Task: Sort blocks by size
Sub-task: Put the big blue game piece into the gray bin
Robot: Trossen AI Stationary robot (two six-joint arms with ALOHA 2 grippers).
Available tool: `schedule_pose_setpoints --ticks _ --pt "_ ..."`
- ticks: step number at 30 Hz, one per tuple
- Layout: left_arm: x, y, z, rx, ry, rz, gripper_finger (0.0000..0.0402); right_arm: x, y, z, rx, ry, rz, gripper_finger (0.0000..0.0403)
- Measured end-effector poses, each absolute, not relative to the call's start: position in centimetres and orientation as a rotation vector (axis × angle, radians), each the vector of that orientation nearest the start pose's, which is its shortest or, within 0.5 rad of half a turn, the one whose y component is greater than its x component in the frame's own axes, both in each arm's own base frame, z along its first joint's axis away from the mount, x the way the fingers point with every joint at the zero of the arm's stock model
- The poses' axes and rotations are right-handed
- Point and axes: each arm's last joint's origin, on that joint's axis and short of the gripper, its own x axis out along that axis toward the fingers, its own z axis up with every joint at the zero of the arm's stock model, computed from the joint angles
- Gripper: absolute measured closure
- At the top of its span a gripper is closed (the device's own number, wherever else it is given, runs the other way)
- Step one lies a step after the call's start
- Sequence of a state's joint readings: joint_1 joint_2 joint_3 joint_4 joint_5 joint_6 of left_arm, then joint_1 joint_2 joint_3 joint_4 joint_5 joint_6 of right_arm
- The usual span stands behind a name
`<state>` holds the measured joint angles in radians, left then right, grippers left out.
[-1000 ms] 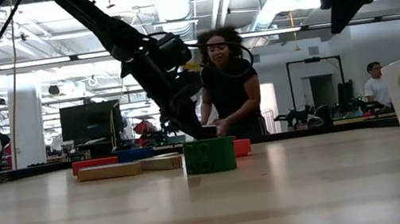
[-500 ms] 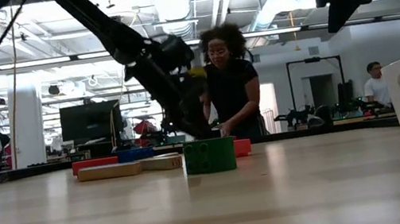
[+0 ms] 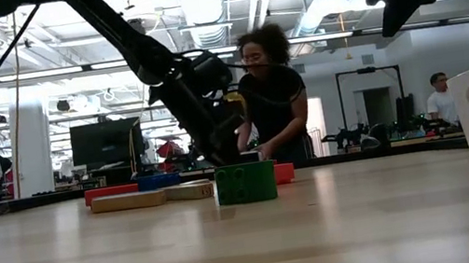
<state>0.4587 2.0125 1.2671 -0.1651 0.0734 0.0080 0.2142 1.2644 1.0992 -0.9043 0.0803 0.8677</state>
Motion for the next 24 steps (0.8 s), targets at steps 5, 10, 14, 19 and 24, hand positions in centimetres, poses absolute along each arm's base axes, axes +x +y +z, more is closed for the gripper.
schedule_pose_setpoints --ticks 5,10,14,19,24 --pt "37.0 17.9 15.7 -0.290 0.840 0.330 0.0321 23.3 4.8 29.0 0.663 1.025 -0.364 0.0090" --pt "36.7 17.1 19.2 -0.241 0.744 0.238 0.0321 23.6 4.4 29.4 0.592 0.922 -0.410 0.0090" --pt "36.4 15.7 22.1 -0.250 0.644 0.030 0.0321 24.1 3.7 30.1 0.473 0.790 -0.432 0.0090" --pt "36.2 13.7 24.7 -0.298 0.562 -0.141 0.0321 24.3 1.8 31.9 0.425 0.595 -0.390 0.0090" --pt "36.2 11.1 26.8 -0.284 0.522 -0.203 0.0321 23.8 0.2 33.3 0.359 0.532 -0.288 0.0090"
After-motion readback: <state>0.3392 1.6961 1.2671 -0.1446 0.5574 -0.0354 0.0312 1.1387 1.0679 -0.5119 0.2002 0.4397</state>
